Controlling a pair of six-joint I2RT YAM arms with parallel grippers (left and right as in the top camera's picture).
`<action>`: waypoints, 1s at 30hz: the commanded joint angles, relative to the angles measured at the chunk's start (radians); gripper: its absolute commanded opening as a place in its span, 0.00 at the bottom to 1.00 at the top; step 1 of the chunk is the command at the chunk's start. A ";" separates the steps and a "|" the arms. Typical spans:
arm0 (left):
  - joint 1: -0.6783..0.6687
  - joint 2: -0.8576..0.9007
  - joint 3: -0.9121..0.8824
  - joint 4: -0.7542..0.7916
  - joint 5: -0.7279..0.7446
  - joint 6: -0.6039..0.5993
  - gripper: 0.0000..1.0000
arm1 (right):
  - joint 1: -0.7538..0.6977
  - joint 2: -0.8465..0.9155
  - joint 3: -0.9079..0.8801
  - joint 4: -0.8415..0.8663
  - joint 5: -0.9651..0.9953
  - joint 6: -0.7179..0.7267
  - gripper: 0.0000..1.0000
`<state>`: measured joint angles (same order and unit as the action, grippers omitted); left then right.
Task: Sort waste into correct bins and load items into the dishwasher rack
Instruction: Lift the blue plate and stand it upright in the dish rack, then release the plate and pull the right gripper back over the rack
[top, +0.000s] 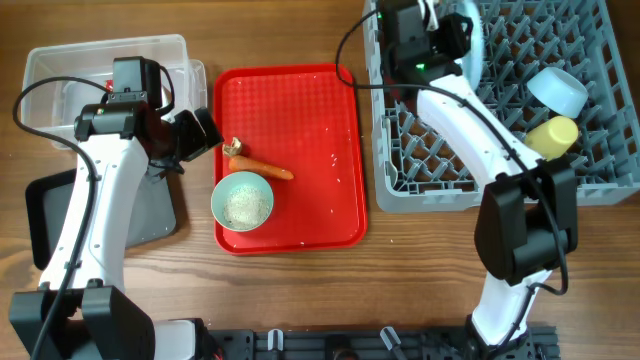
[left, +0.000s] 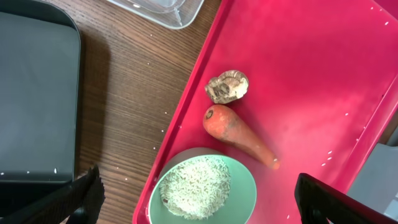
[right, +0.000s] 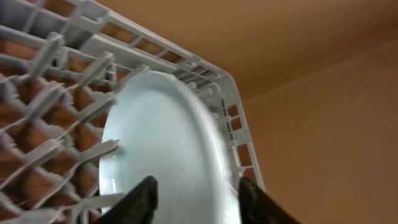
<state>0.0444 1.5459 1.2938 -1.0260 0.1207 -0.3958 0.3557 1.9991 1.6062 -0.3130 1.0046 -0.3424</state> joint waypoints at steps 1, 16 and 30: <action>0.003 -0.016 0.008 0.000 0.009 -0.009 1.00 | 0.003 0.003 -0.005 -0.057 -0.032 0.087 0.55; 0.003 -0.016 0.008 0.000 0.009 -0.009 1.00 | 0.008 -0.110 -0.005 -0.307 -1.295 0.280 0.70; 0.002 -0.016 0.008 0.000 0.024 -0.009 1.00 | 0.038 -0.112 -0.005 -0.431 -1.335 0.345 0.72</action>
<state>0.0444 1.5459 1.2938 -1.0256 0.1223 -0.3958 0.3943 1.9106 1.6047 -0.7238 -0.3119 -0.0177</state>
